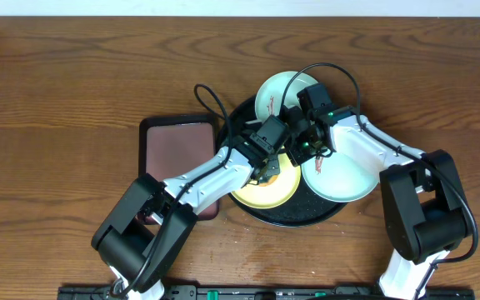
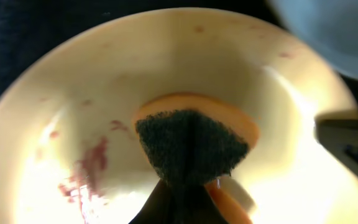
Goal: Clean dirty plates on tray and stack at the side
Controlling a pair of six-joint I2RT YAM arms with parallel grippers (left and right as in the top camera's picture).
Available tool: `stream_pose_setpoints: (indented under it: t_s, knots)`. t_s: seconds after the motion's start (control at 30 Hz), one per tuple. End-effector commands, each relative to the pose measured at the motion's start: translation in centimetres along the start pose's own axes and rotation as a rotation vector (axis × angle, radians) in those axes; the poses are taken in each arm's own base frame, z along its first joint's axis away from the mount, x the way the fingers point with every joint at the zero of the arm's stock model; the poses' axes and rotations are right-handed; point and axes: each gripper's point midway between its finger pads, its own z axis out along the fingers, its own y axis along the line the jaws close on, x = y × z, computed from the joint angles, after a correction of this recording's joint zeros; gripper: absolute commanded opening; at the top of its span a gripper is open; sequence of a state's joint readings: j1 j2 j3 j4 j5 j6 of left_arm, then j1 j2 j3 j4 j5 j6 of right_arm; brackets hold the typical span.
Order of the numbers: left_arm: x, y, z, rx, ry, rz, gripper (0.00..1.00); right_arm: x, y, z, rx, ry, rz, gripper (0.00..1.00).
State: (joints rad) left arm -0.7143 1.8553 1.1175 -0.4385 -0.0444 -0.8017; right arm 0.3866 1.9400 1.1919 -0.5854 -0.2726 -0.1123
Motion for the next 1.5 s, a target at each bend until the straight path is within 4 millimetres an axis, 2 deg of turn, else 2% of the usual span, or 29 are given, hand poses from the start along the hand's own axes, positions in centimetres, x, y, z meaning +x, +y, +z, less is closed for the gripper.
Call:
stream_pose_setpoints:
  t_s: [0.0, 0.17, 0.23, 0.43, 0.53, 0.6, 0.67, 0.8, 0.87, 0.9, 1.0, 1.2, 1.37, 1.47]
  knots:
    - [-0.7, 2.2, 0.1, -0.106, -0.052, -0.011, 0.07, 0.6, 0.4, 0.7, -0.004, 0.029, 0.002, 0.01]
    - [-1.2, 3.0, -0.4, -0.148, -0.087, -0.011, 0.07, 0.6, 0.4, 0.7, -0.003, 0.029, 0.005, 0.01]
    - [-1.6, 3.7, -1.2, -0.180, -0.110, -0.009, 0.07, 0.6, 0.4, 0.7, -0.004, 0.029, 0.005, 0.01]
    - [-3.1, 6.5, -5.2, -0.301, -0.222, -0.006, 0.07, 0.7, 0.4, 0.7, -0.004, 0.034, 0.018, 0.01]
    - [-3.2, 7.3, -6.3, -0.335, -0.235, 0.001, 0.07, 0.9, 0.4, 0.7, -0.004, 0.040, 0.019, 0.01]
    - [-3.2, 6.8, -6.1, -0.310, -0.230, -0.005, 0.07, 1.0, 0.4, 0.6, -0.004, 0.045, 0.021, 0.01]
    - [-2.8, 5.4, -5.6, -0.233, -0.198, -0.017, 0.07, 1.0, 0.4, 0.7, -0.004, 0.045, 0.021, 0.01]
    - [-2.2, 0.5, -4.6, 0.004, -0.118, -0.042, 0.08, 1.0, 0.4, 0.6, -0.004, 0.045, 0.020, 0.01]
    - [-2.4, -1.2, -4.0, 0.077, -0.109, -0.046, 0.07, 1.0, 0.4, 0.6, -0.005, 0.047, 0.021, 0.01]
    - [-2.5, -1.5, -3.6, 0.084, -0.112, -0.047, 0.07, 1.1, 0.4, 0.6, -0.005, 0.047, 0.021, 0.01]
    - [-2.2, -1.0, -2.1, 0.057, -0.092, -0.049, 0.07, 1.3, 0.5, 0.6, -0.005, 0.056, 0.023, 0.01]
    - [-0.3, 1.1, 0.6, -0.048, -0.015, -0.040, 0.07, 1.2, 0.4, 0.6, -0.005, 0.053, 0.023, 0.01]
    - [-0.9, 4.2, 0.6, -0.201, -0.075, -0.037, 0.08, 1.2, 0.4, 0.6, -0.004, 0.053, 0.023, 0.01]
    - [-1.1, 4.3, 0.5, -0.206, -0.084, -0.040, 0.08, 1.2, 0.4, 0.6, -0.001, 0.054, 0.023, 0.01]
